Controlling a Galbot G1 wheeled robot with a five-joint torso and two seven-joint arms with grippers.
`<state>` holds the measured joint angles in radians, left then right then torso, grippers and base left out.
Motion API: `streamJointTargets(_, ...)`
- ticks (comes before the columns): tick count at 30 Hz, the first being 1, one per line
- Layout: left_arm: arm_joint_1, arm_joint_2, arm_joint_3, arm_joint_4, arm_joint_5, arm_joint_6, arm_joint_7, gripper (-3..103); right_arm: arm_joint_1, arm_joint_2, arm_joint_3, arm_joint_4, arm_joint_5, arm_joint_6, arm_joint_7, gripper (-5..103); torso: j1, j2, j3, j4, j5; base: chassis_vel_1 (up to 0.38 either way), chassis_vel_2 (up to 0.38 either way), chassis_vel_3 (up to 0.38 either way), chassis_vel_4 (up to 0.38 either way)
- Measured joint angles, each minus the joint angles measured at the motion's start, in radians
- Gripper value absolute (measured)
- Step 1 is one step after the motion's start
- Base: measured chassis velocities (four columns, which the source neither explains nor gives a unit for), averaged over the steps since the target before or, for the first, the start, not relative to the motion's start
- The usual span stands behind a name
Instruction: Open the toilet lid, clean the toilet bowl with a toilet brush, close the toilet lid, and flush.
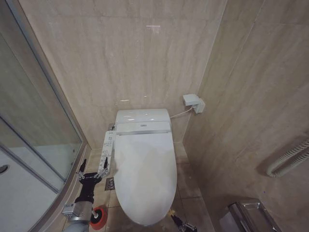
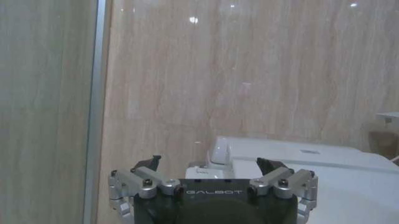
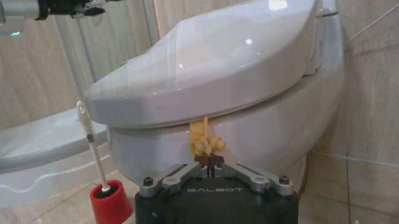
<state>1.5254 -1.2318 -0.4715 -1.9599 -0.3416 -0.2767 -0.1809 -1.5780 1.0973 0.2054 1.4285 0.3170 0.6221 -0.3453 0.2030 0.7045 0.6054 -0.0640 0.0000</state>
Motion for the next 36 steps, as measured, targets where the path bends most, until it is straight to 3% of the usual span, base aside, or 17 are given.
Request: streamJointTargets(36,-0.084,0.024,-0.028,0.041,-0.037,0.014,-0.021,100,-0.152,-0.021,0.046,0.226,0.049,0.033,-0.017,0,0.0,0.0,0.0,-0.0002,-0.0002,0.0,0.0,0.0,0.0)
